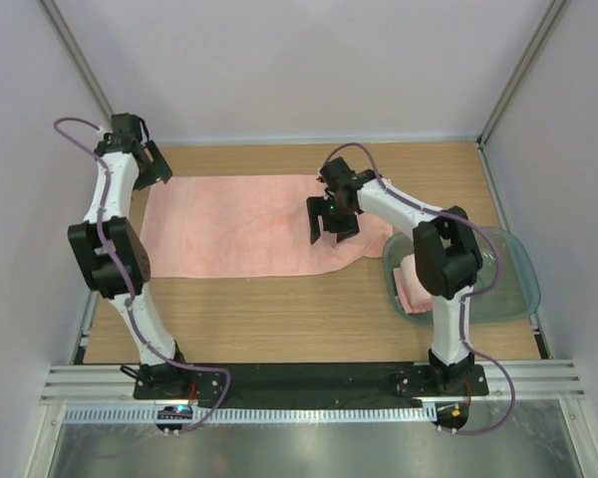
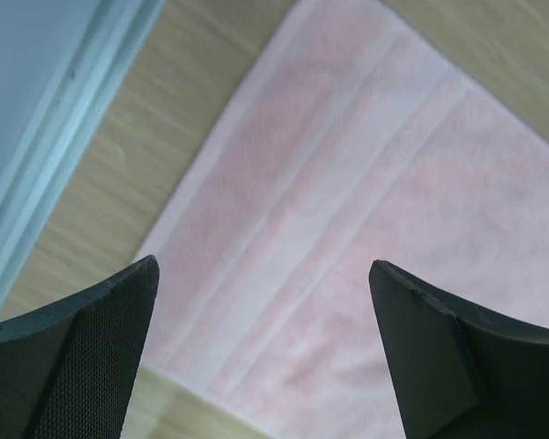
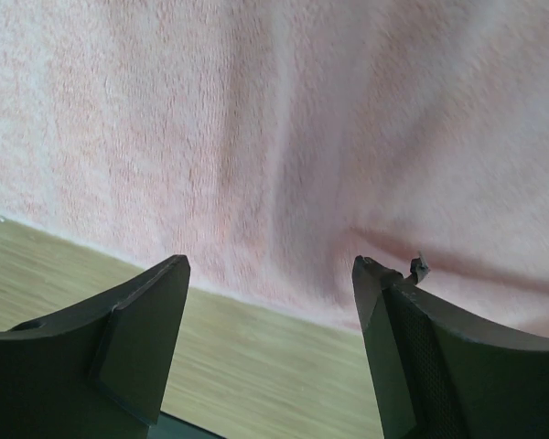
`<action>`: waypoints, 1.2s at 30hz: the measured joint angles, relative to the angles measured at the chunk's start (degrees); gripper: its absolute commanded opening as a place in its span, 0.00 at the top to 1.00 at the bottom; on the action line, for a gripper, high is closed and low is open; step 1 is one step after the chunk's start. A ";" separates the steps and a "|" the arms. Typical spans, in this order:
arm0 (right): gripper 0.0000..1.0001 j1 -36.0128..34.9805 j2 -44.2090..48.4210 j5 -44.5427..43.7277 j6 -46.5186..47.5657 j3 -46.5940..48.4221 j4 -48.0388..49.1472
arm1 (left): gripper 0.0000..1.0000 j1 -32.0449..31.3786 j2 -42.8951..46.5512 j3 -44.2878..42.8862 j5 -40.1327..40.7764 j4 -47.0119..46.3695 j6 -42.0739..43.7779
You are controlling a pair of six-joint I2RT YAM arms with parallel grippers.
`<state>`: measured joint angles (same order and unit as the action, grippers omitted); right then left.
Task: Roll the towels
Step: Flatten the towel
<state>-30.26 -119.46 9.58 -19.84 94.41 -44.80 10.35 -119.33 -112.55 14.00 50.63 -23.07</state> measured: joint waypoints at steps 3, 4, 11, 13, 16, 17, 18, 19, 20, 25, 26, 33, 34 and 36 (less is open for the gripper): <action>0.20 0.00 7.63 -2.47 -0.48 -5.62 0.59 | 0.03 -0.55 12.20 14.40 -2.73 -2.49 -1.14; 0.20 0.00 10.25 -3.30 -0.74 -7.43 0.76 | 0.03 -0.63 14.71 17.53 -3.26 -2.49 -1.51; 0.21 0.00 16.63 -6.86 -2.43 -15.65 2.82 | 0.04 -2.32 26.21 37.48 -7.78 -5.90 -3.52; 0.23 0.00 15.39 -7.37 -2.84 -16.68 2.89 | 0.03 -2.71 26.73 40.37 -8.87 -6.34 -4.04; 0.25 0.00 12.72 -7.45 -3.39 -16.81 4.13 | 0.04 -2.80 26.73 43.36 -10.19 -7.30 -5.03; 0.25 0.00 12.02 -7.15 -3.61 -17.09 4.98 | 0.04 -2.78 26.73 44.02 -10.32 -7.45 -5.16; 0.25 -0.02 11.54 -6.86 -3.93 -17.59 5.88 | 0.04 -2.78 26.71 44.46 -10.49 -7.58 -5.25; 0.25 -0.15 11.28 -6.62 -4.20 -18.27 6.62 | 0.04 -2.78 26.71 44.61 -10.62 -7.56 -5.27; 0.25 -0.31 11.17 -6.40 -4.35 -19.04 7.28 | 0.04 -2.78 26.71 44.63 -10.71 -7.65 -5.27; 0.25 -2.21 11.63 -6.16 -5.33 -22.49 9.62 | 0.04 -2.75 26.71 44.61 -10.82 -8.48 -5.22; 0.25 -2.82 11.98 -6.14 -5.68 -23.15 10.21 | 0.04 -2.73 26.71 44.59 -10.86 -8.48 -5.20; 0.25 -10.03 16.46 -5.53 -10.60 -29.18 12.33 | 0.04 -2.19 26.71 44.52 -10.73 -8.48 -4.81; 0.25 -11.45 16.94 -5.14 -11.52 -29.81 12.39 | 0.04 -1.99 26.71 44.50 -10.58 -8.44 -4.66; 0.25 -14.01 17.68 -4.26 -13.07 -30.75 12.44 | 0.04 -1.44 26.71 44.44 -10.47 -8.41 -4.26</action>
<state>-44.27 -101.78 5.32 -32.91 63.66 -32.36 8.91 -92.62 -68.12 3.53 42.22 -27.33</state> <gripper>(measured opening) 0.751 0.964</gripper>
